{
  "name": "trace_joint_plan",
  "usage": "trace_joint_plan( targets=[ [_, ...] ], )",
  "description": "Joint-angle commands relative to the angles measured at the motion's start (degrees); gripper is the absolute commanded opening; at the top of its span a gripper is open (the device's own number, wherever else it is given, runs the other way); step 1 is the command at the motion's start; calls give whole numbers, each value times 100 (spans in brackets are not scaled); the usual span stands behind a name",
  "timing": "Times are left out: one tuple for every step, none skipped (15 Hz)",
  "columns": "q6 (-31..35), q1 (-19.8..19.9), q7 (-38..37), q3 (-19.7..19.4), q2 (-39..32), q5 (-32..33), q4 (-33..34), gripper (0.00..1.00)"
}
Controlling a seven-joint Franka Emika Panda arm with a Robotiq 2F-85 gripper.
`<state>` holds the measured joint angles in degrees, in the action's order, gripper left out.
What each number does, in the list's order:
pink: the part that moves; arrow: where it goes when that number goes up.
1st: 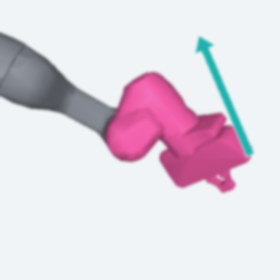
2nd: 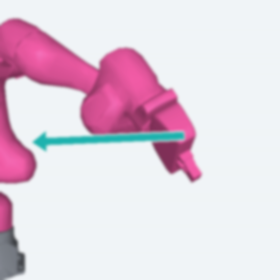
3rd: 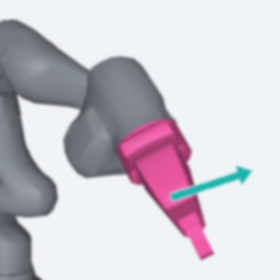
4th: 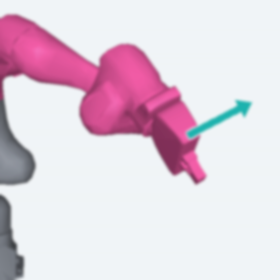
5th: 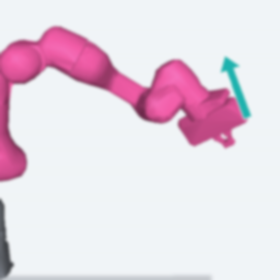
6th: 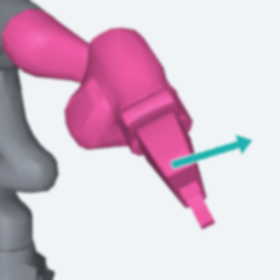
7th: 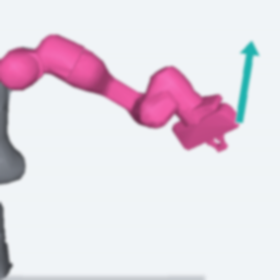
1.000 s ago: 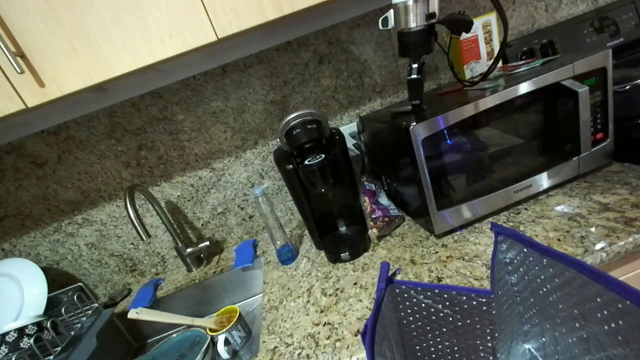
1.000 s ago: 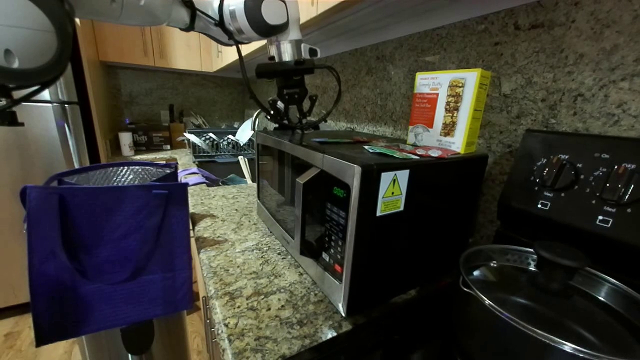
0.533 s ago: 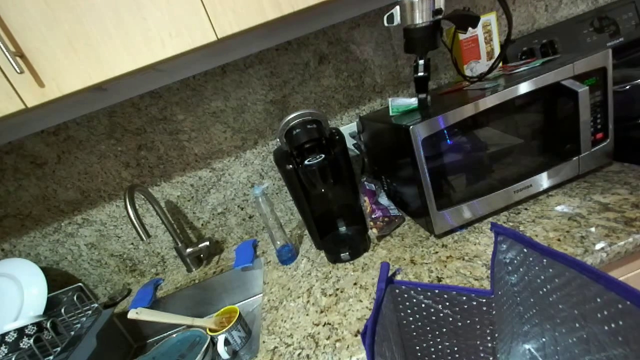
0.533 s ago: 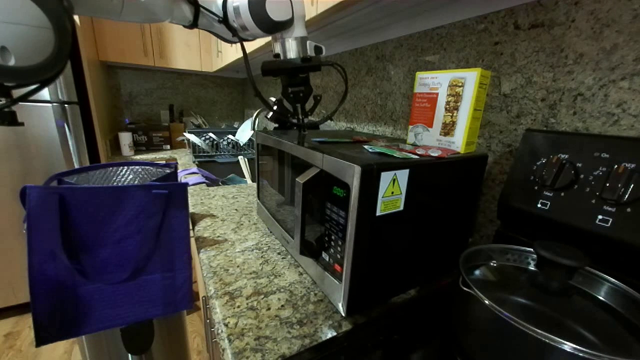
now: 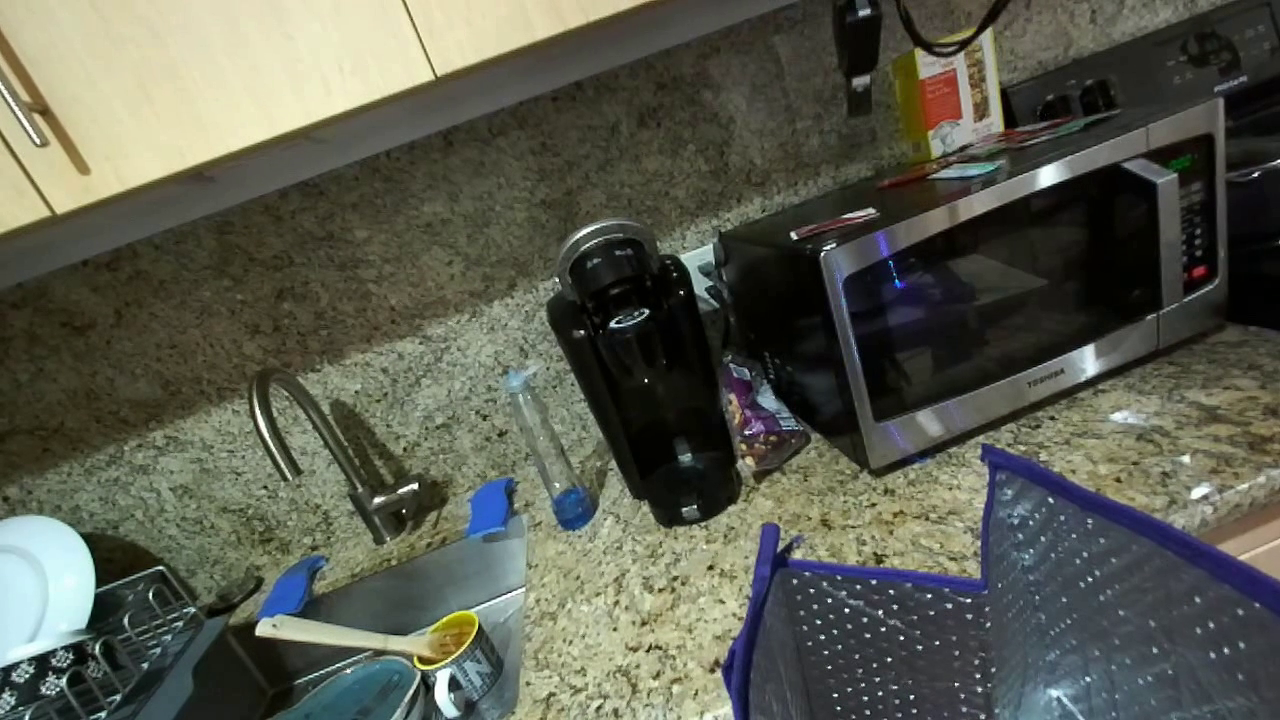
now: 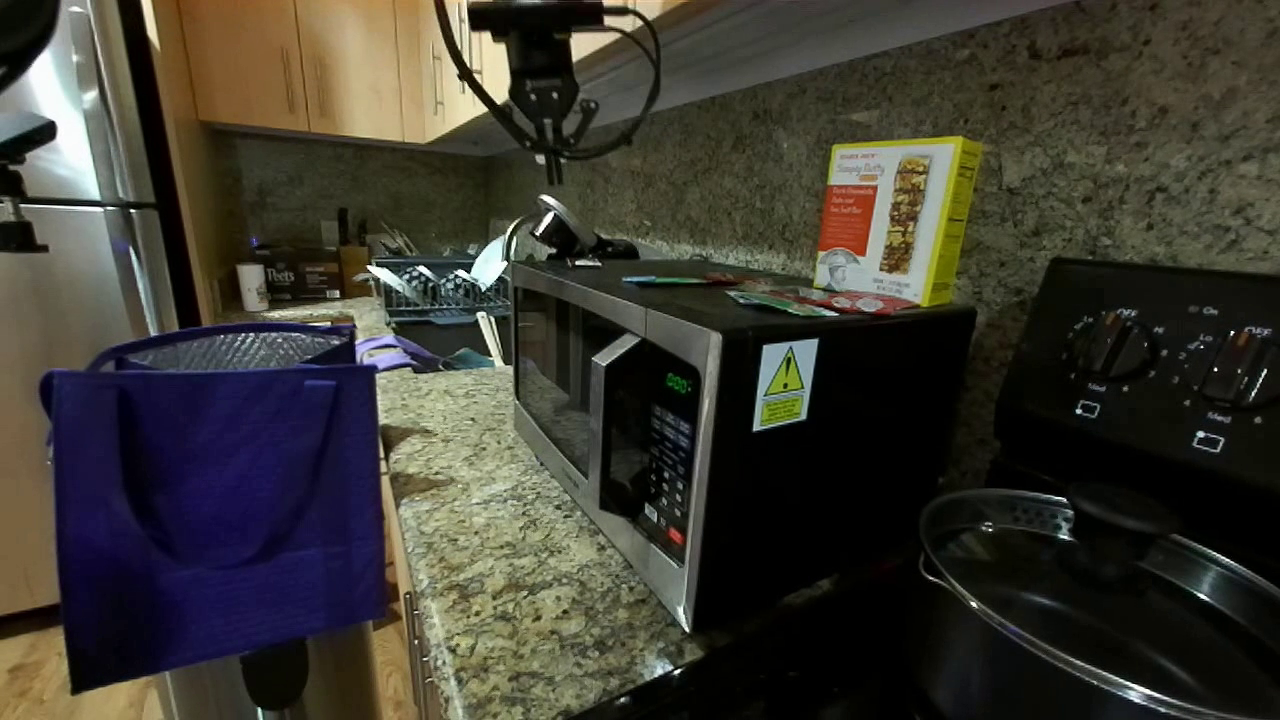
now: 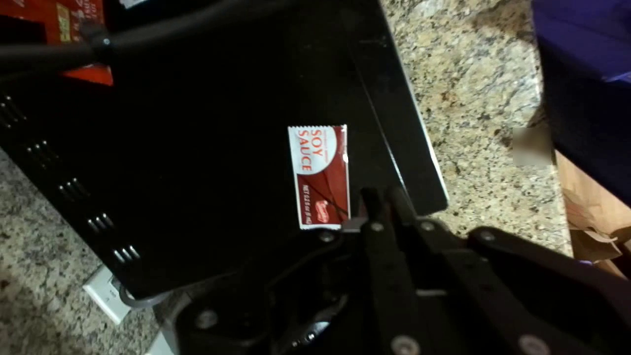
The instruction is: Pick the object on the microwave and put it in the bag
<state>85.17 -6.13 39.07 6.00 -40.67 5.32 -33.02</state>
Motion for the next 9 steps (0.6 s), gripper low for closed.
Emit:
trace_joint_plan(
  targets=[
    [-393,-115,224,23,645,98,-322,8],
    [-454,-142,218,23,723,89,-342,8],
    [-456,-166,201,2,778,104,-378,8],
    [-406,-179,188,4,816,92,-411,8],
    [-348,-189,137,-11,806,101,-458,33],
    [-323,-186,154,-8,806,94,-514,35],
    [-232,-191,91,-24,729,105,-555,40],
    [-204,-182,105,-19,727,86,-651,46],
    [-137,-144,102,11,655,5,-742,53]
  ],
)
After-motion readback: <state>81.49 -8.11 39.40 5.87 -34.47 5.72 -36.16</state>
